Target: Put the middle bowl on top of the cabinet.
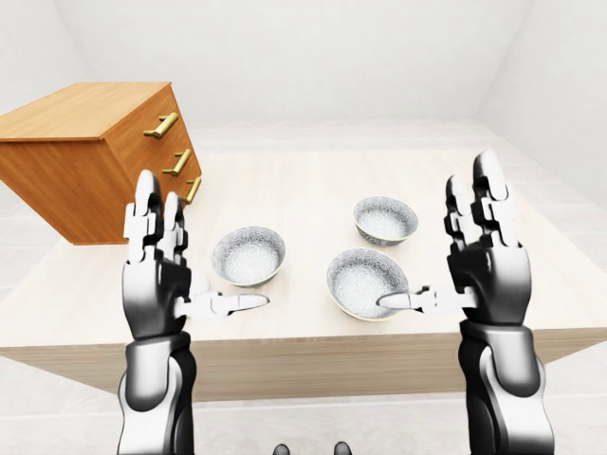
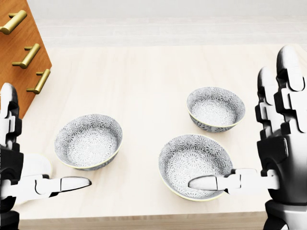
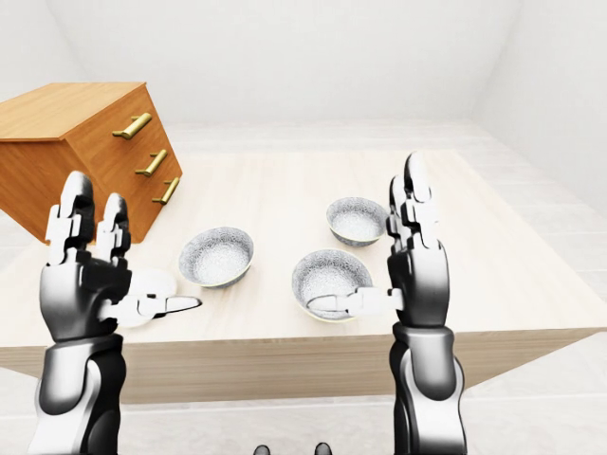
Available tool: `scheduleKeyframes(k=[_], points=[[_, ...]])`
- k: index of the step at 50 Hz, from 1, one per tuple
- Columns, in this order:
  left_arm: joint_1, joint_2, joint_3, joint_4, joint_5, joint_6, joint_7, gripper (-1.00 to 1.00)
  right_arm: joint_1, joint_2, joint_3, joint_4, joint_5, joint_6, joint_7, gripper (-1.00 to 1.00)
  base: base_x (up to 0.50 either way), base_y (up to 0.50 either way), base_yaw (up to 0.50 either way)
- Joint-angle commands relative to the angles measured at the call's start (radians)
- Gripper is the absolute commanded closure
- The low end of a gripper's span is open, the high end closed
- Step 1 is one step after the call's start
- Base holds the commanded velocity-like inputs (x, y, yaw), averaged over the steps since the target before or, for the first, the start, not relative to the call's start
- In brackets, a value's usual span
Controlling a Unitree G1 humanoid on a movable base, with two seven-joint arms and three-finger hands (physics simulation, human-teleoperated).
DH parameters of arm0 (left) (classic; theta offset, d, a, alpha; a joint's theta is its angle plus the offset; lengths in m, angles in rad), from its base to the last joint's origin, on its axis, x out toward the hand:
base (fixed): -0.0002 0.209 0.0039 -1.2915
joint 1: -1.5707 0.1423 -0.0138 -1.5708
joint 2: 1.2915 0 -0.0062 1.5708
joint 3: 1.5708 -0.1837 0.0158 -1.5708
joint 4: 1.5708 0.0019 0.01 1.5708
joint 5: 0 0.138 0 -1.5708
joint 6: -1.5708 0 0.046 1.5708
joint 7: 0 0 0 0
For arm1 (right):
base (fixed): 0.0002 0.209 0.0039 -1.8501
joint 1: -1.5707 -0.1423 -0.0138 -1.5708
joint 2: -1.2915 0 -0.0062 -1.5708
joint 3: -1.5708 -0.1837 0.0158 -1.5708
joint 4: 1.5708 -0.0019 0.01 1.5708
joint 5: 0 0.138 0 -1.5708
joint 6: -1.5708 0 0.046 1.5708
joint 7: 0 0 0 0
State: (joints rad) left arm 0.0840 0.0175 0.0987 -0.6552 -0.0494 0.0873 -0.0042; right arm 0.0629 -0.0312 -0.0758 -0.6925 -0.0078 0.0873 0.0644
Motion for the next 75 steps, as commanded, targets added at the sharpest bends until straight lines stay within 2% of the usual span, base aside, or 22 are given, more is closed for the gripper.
scheduleKeyframes(k=[1,11,15,19,22,23,25,26,29,30,32,39,47,56,59,66,75], points=[[-0.007,-0.002,0.026,-0.145,0.002,0.000,0.002,-1.00,-0.054,-0.004,-0.015,-0.178,-0.005,0.000,0.013,-1.00,0.00,0.00,0.00],[-0.033,0.008,0.051,-0.218,0.013,0.000,0.004,-1.00,-0.053,-0.010,0.000,-0.210,-0.038,0.000,0.021,-1.00,0.00,0.00,0.00],[-0.039,0.007,0.059,-0.252,0.009,0.000,0.003,-1.00,-0.062,-0.004,-0.019,-0.223,-0.024,0.000,0.031,-1.00,0.00,0.00,0.00],[-0.038,0.012,0.045,-0.289,0.026,0.000,-0.003,-1.00,-0.067,-0.008,-0.041,-0.232,-0.017,0.000,0.034,-1.00,0.00,0.00,0.00],[-0.044,0.018,0.035,-0.270,0.059,0.000,-0.001,-1.00,-0.063,-0.010,-0.026,-0.221,-0.028,0.000,0.031,-1.00,0.00,0.00,0.00],[-0.035,0.041,0.003,-0.262,0.108,0.000,-0.007,-1.00,-0.062,-0.009,-0.021,-0.224,-0.033,0.000,0.029,-1.00,0.00,0.00,0.00],[-0.041,-0.002,0.027,-0.294,0.061,0.000,-0.009,-1.00,-0.063,0.000,-0.019,-0.227,-0.020,0.000,0.034,-1.00,0.00,0.00,0.00],[-0.043,0.015,0.017,-0.287,0.083,0.000,-0.012,-1.00,-0.064,-0.005,-0.021,-0.221,-0.025,0.000,0.034,-1.00,0.00,0.00,0.00],[-0.040,0.016,0.020,-0.293,0.095,0.000,-0.018,-1.00,-0.068,-0.014,-0.018,-0.239,-0.026,0.000,0.042,-1.00,0.00,0.00,0.00],[-0.043,0.005,0.033,-0.297,0.073,0.000,-0.023,-1.00,-0.064,-0.032,0.000,-0.243,-0.057,0.000,0.043,-1.00,0.12,0.50,0.00],[-0.042,0.005,0.038,-0.284,0.076,0.000,-0.023,-1.00,-0.069,-0.013,-0.009,-0.244,-0.034,0.000,0.052,-1.00,0.16,0.50,0.00],[-0.051,-0.004,0.057,-0.289,0.063,0.000,-0.015,-1.00,-0.088,-0.024,0.001,-0.243,-0.073,0.000,0.051,-1.00,0.17,0.50,0.00],[-0.043,-0.001,0.048,-0.271,0.066,0.000,-0.011,-1.00,-0.087,-0.014,-0.016,-0.243,-0.062,0.000,0.067,-1.00,0.17,0.50,0.00],[-0.039,-0.003,0.036,-0.275,0.066,0.000,-0.011,-1.00,-0.057,-0.012,0.012,-0.222,-0.082,0.000,0.074,-1.00,0.18,0.50,0.00],[-0.005,-0.005,0.007,-0.252,0.089,0.000,-0.012,-1.00,-0.053,-0.008,0.013,-0.213,-0.088,0.000,0.073,-1.00,0.19,0.50,0.00],[-0.002,-0.016,0.029,-0.262,0.063,0.000,-0.019,-1.00,-0.066,-0.012,0.032,-0.216,-0.114,0.000,0.070,-1.00,0.19,0.50,0.00],[0.008,-0.016,0.015,-0.252,0.070,0.000,-0.018,-1.00,-0.067,-0.009,0.027,-0.219,-0.122,0.000,0.085,-1.00,0.19,0.50,0.00]])
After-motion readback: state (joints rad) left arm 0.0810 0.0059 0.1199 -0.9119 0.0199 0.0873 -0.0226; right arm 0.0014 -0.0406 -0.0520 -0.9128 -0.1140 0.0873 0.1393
